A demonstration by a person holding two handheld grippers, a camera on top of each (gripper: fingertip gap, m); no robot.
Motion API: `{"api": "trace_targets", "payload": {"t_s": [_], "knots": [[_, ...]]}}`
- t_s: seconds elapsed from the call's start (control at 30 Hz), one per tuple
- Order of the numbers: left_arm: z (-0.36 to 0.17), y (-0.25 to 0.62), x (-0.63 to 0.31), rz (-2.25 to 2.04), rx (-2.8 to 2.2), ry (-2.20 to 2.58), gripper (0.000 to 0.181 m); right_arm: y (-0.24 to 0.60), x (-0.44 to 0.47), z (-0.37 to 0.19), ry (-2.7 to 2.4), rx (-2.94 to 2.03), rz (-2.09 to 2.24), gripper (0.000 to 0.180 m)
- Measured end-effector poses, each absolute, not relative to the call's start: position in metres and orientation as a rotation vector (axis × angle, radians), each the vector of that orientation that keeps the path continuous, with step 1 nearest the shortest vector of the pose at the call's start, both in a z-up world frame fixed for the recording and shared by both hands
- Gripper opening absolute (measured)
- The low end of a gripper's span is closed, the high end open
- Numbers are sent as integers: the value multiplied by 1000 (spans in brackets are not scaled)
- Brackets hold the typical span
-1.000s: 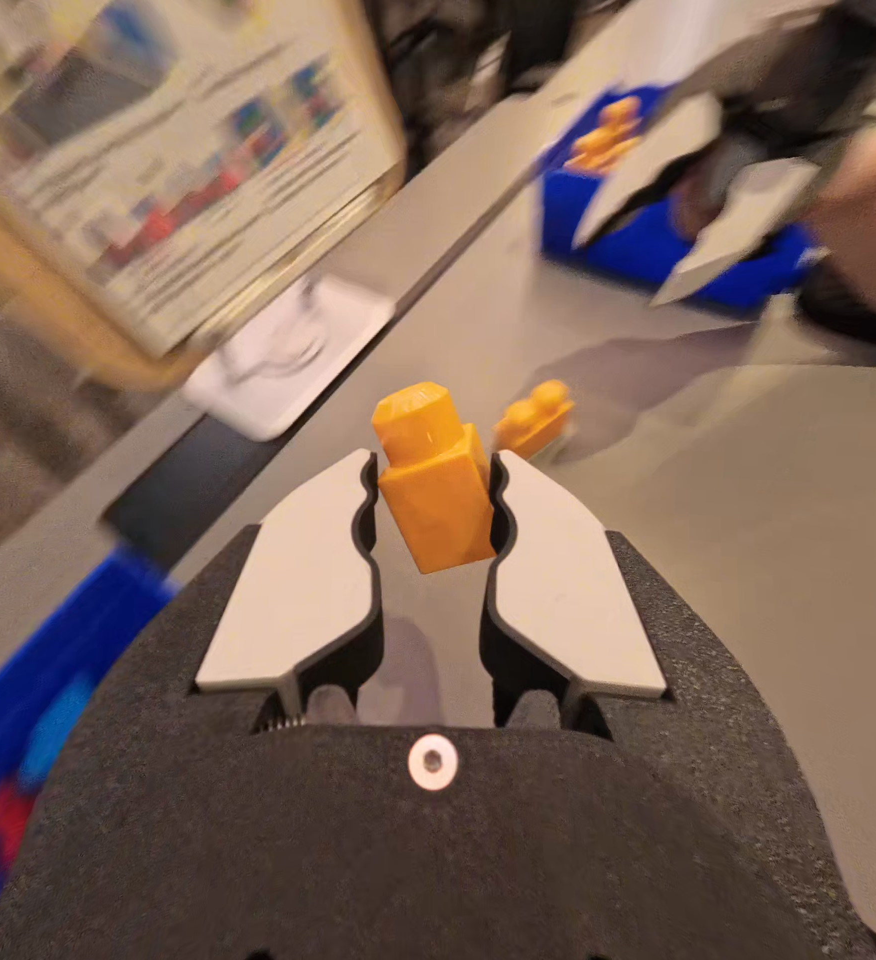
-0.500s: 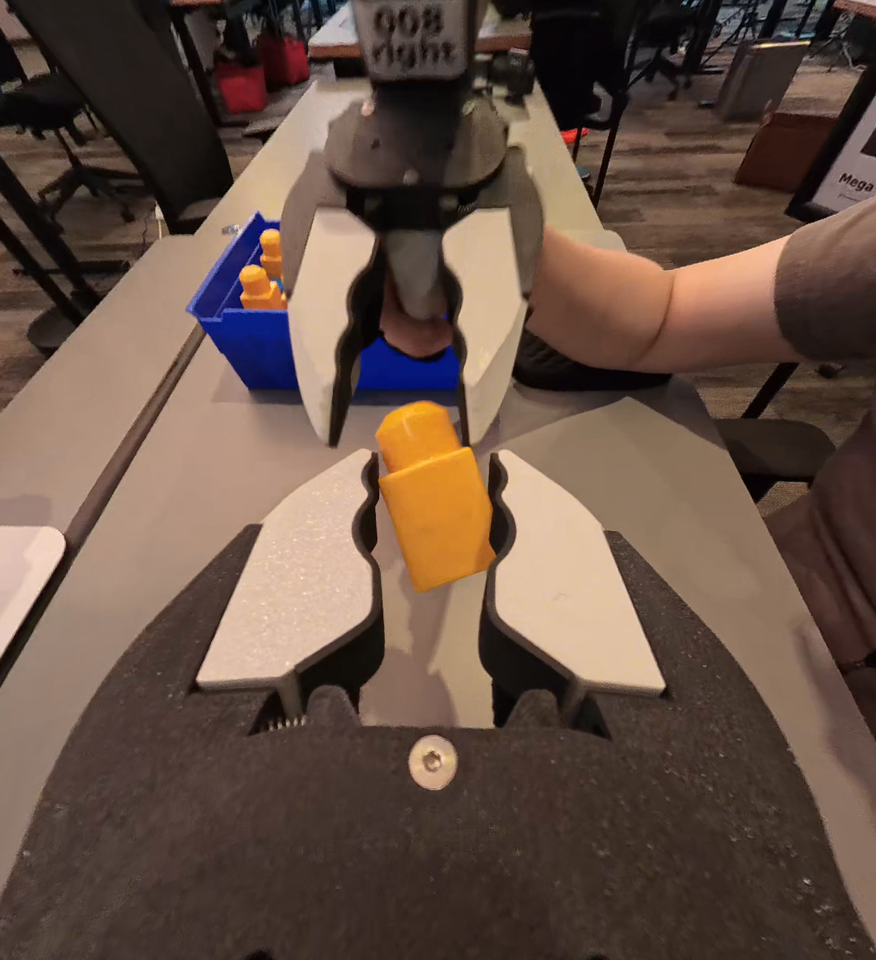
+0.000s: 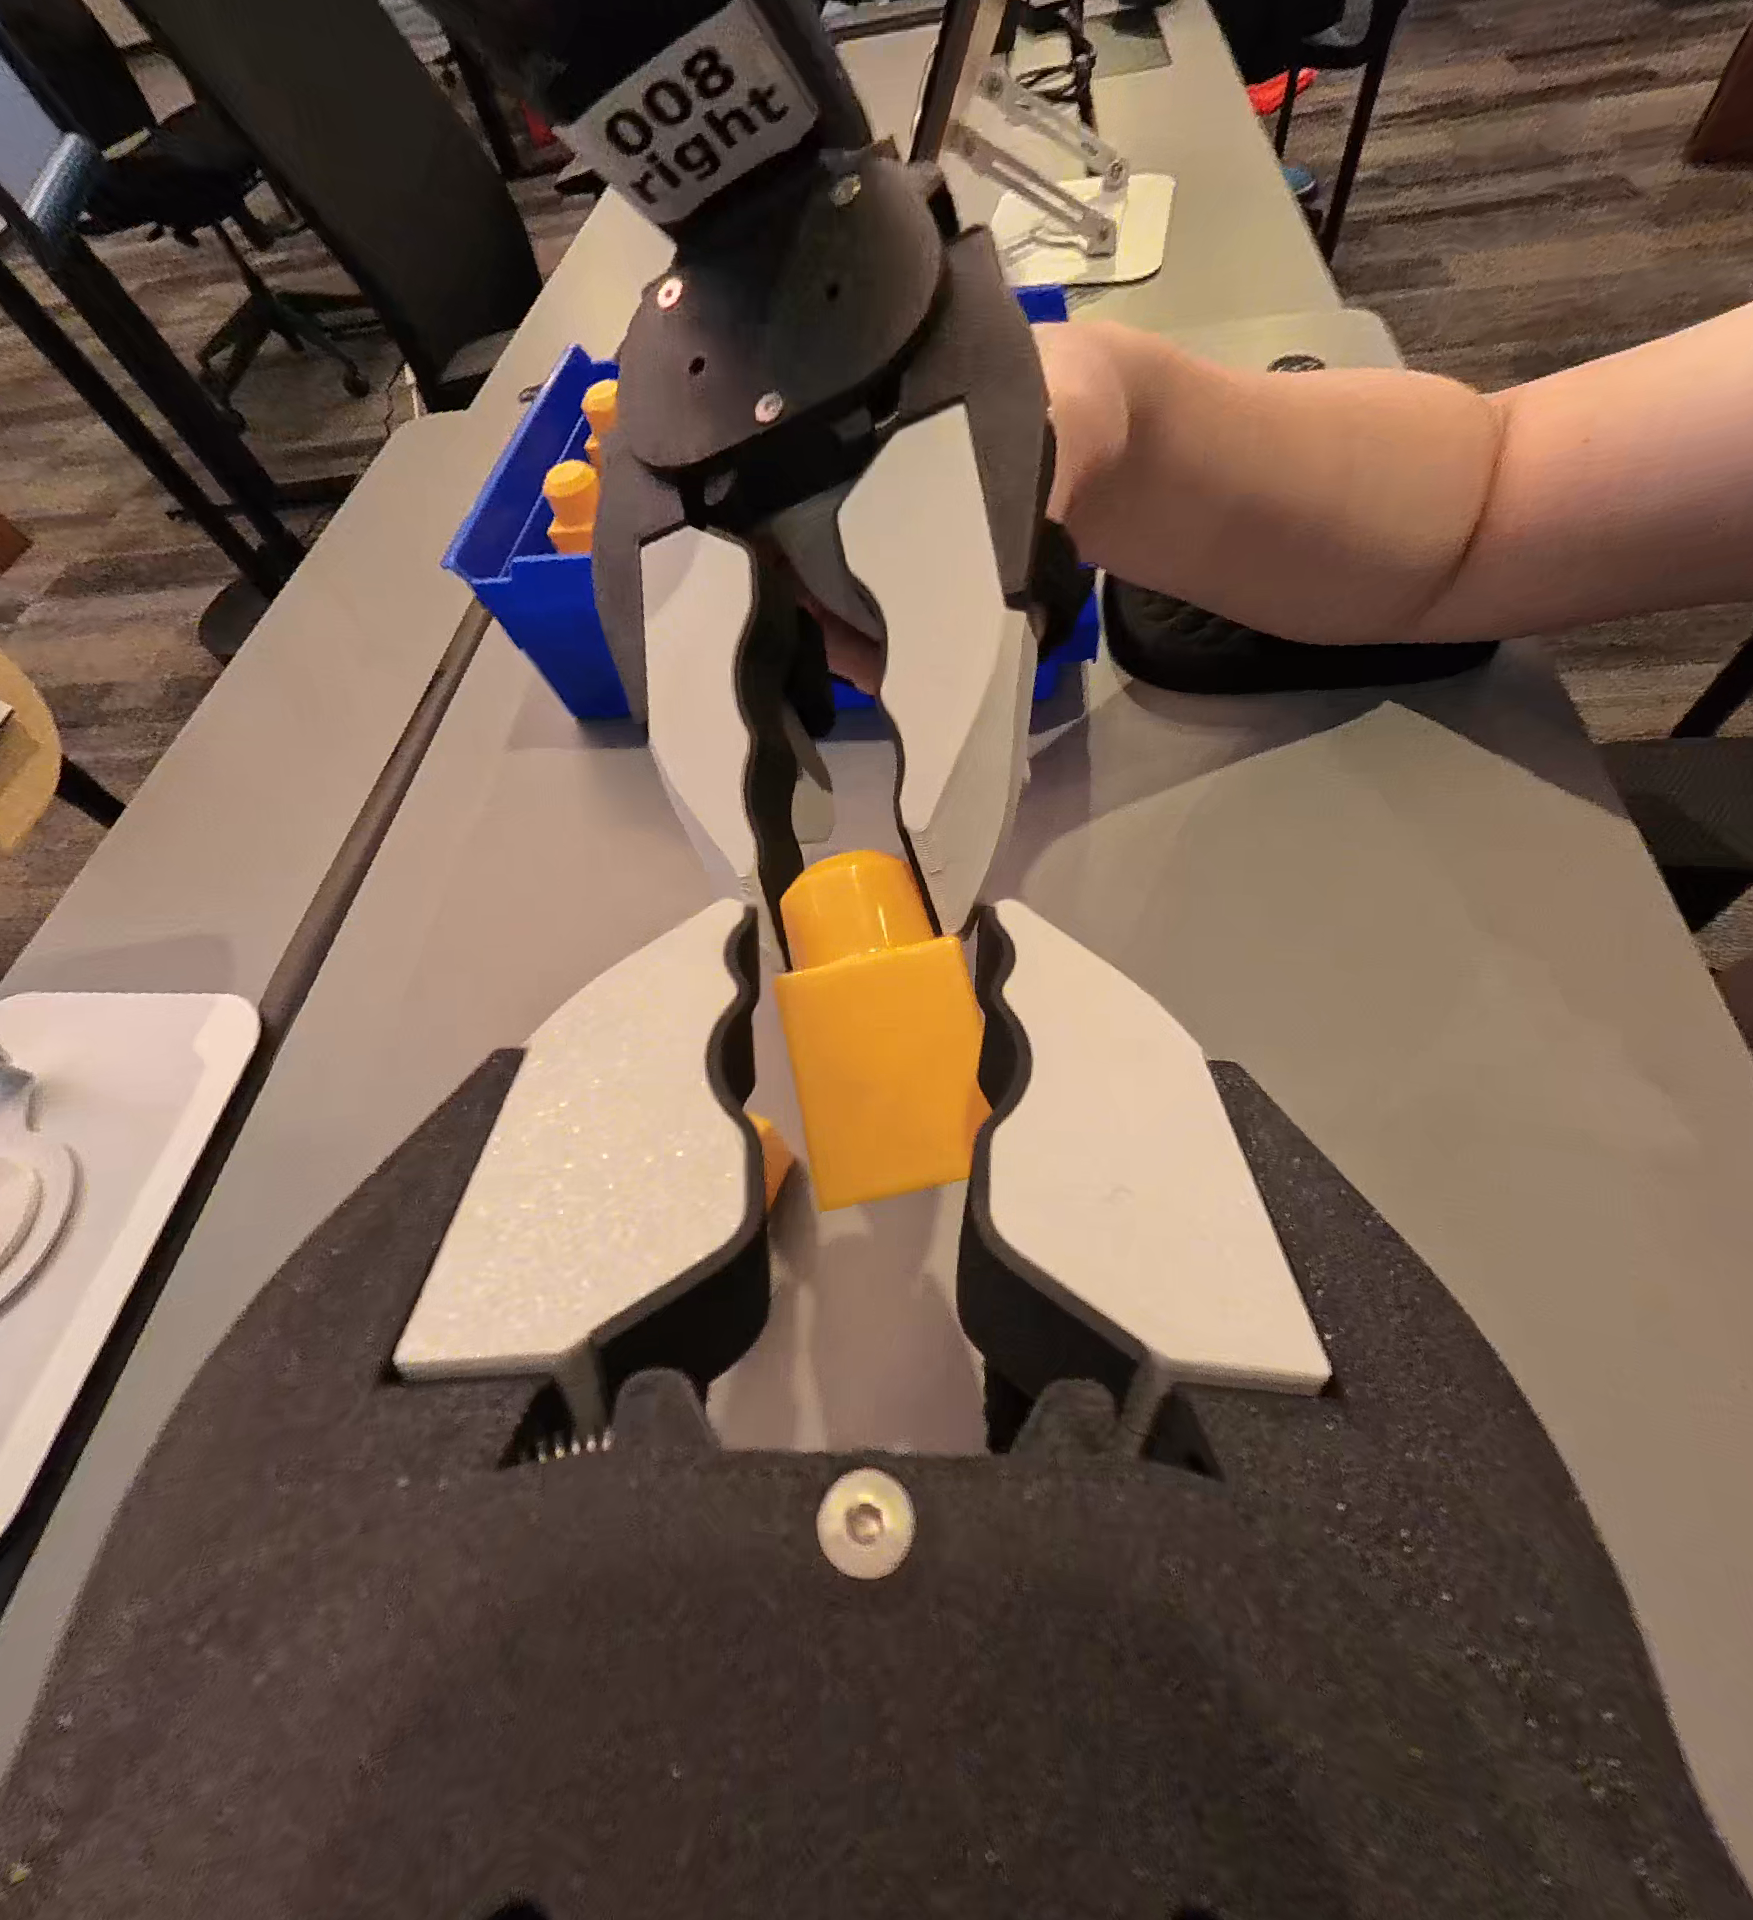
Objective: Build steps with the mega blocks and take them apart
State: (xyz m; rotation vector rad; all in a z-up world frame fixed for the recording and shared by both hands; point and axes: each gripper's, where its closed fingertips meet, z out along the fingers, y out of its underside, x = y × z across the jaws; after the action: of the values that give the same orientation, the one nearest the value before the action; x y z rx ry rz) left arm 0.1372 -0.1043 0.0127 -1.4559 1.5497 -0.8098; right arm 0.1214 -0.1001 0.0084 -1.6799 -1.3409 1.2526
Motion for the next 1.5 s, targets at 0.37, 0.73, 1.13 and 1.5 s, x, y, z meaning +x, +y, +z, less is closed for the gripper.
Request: {"api": "trace_targets", "payload": {"t_s": [0.37,0.73,1.13,1.5], "knots": [[-3,-84,128,-736,-1572,1519,55,-83,136,3,-1328,-1743,1086,29],[-105,-23,100,-370,-1807,1608,72,-28,231,-102,-1354,-2382,200,30],[-145,-15,109,-590,-1879,1550,64,-21,245,-116,-1453,-2389,-90,30],[-159,-18,113,-639,-1899,1570,44,-19,233,-120,-1455,-2366,-11,32]]}}
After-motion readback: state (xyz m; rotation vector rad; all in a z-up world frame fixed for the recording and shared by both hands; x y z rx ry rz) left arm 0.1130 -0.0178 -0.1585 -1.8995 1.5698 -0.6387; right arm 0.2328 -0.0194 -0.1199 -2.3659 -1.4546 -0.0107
